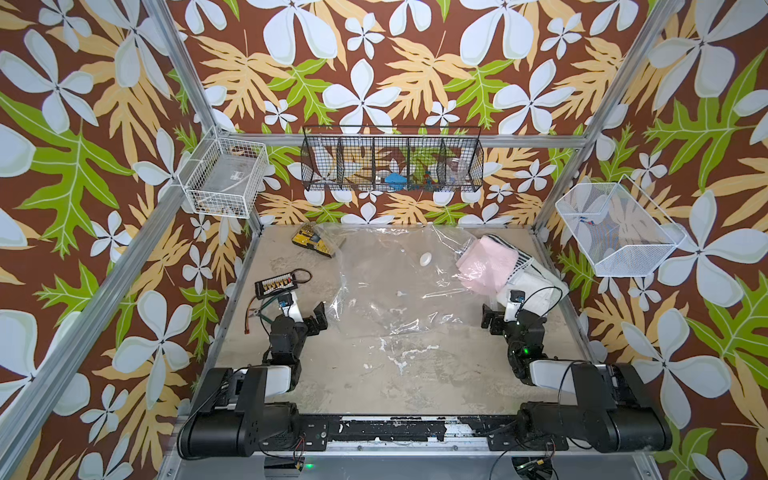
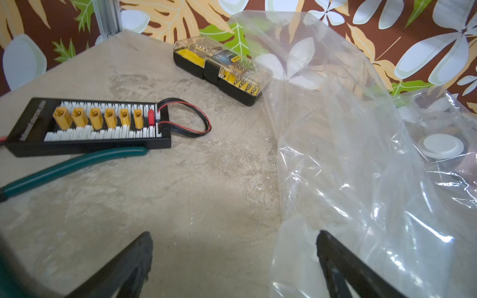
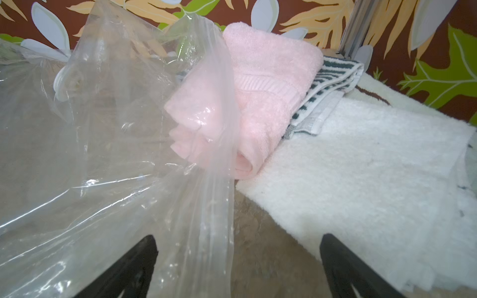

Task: Place the folded towel into the vacuum bag
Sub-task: Adjust the vacuum bag at the center of the board.

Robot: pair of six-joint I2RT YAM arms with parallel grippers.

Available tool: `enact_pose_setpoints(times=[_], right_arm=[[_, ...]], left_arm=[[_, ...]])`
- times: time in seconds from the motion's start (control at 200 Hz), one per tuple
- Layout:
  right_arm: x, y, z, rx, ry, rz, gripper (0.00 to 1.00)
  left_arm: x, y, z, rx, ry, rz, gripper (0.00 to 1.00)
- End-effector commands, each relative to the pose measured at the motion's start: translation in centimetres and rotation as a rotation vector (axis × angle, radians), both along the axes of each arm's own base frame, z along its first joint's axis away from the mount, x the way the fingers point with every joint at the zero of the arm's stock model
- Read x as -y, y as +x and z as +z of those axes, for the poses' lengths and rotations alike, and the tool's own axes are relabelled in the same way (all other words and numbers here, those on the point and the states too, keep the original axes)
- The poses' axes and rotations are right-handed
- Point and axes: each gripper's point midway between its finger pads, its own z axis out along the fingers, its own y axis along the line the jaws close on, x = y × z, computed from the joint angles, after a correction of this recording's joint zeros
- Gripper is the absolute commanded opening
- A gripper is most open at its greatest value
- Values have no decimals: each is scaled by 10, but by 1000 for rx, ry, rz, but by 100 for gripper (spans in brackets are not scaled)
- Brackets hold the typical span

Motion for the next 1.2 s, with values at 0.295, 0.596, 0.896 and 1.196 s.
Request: enact_pose_setpoints(times=[0.295, 0.596, 0.896, 1.196], right_arm=[[1, 26, 45, 224, -73, 21, 100], [1, 26, 44, 221, -74, 21, 99], [1, 26, 44, 222, -71, 24, 100], [7, 26, 48, 228, -71, -15, 99]], left_arm=[[8, 18, 49, 249, 148, -112, 100], [8, 18, 49, 248, 147, -112, 100], [8, 18, 49, 249, 147, -112, 100], [5, 17, 52, 258, 141, -100, 100]])
